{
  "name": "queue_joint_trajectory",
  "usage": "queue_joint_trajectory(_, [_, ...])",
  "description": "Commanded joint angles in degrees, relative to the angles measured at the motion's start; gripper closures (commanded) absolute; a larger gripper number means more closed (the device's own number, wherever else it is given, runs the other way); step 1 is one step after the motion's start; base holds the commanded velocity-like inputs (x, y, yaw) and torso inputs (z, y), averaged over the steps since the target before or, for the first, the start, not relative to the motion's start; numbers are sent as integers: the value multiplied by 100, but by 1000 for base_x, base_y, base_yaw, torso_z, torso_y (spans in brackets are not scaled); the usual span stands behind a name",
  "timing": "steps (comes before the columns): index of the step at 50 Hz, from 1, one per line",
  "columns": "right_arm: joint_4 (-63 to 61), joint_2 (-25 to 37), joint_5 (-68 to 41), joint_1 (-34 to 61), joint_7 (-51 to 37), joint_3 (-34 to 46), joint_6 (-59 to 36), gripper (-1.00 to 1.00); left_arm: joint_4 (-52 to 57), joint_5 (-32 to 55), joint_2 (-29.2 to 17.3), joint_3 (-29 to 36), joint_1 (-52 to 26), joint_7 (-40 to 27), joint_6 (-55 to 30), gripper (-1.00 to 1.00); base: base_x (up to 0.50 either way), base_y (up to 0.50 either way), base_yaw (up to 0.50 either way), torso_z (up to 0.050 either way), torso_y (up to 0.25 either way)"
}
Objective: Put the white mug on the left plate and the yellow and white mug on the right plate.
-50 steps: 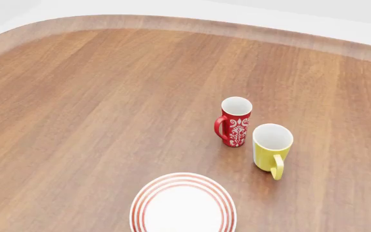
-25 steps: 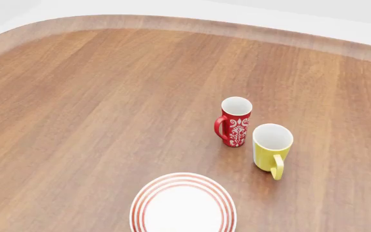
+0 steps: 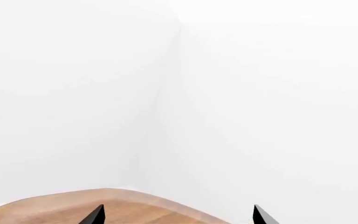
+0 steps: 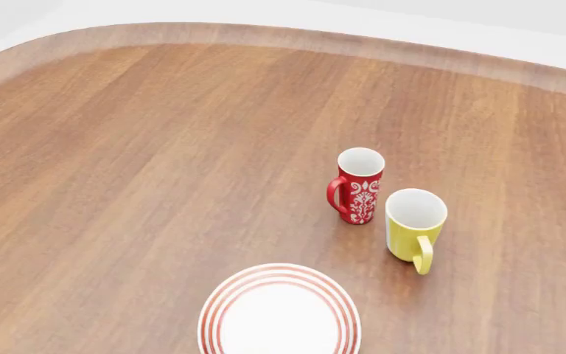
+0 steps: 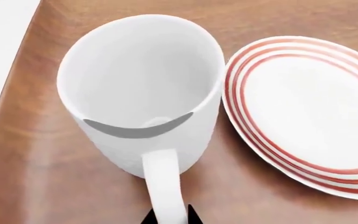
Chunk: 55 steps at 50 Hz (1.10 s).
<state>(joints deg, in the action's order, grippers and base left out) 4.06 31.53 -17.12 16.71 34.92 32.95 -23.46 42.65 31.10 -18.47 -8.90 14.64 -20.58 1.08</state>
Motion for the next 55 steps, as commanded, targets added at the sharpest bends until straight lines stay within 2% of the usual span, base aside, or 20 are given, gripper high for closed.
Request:
queue_joint_trajectory(1, [-700, 137, -54, -121, -76, 2, -46, 100, -19, -34, -18, 49, -23, -14, 3, -100, 0, 0, 0, 0, 0])
queue_joint_trajectory(12, [-1068, 109, -363, -84, -440, -487, -125, 100, 16, 3, -49, 41, -1, -30, 24, -100, 0, 0, 0, 0, 1])
queue_joint_trajectory(27, [-510, -338, -826, 353, -1085, -1260, -393, 100, -5, -3, -81, 82, -4, -34, 37, -100, 0, 0, 0, 0, 0])
queue_joint_trajectory(39, [204, -717, -942, 954, -1464, -1417, -919, 100, -36, 8, -82, 111, -9, -38, 71, -100, 0, 0, 0, 0, 0])
queue_joint_trajectory(55, [954, -1007, -791, 1669, -1771, -1249, -1526, 100, 38, 22, -122, 128, 33, -86, 61, -100, 0, 0, 0, 0, 0])
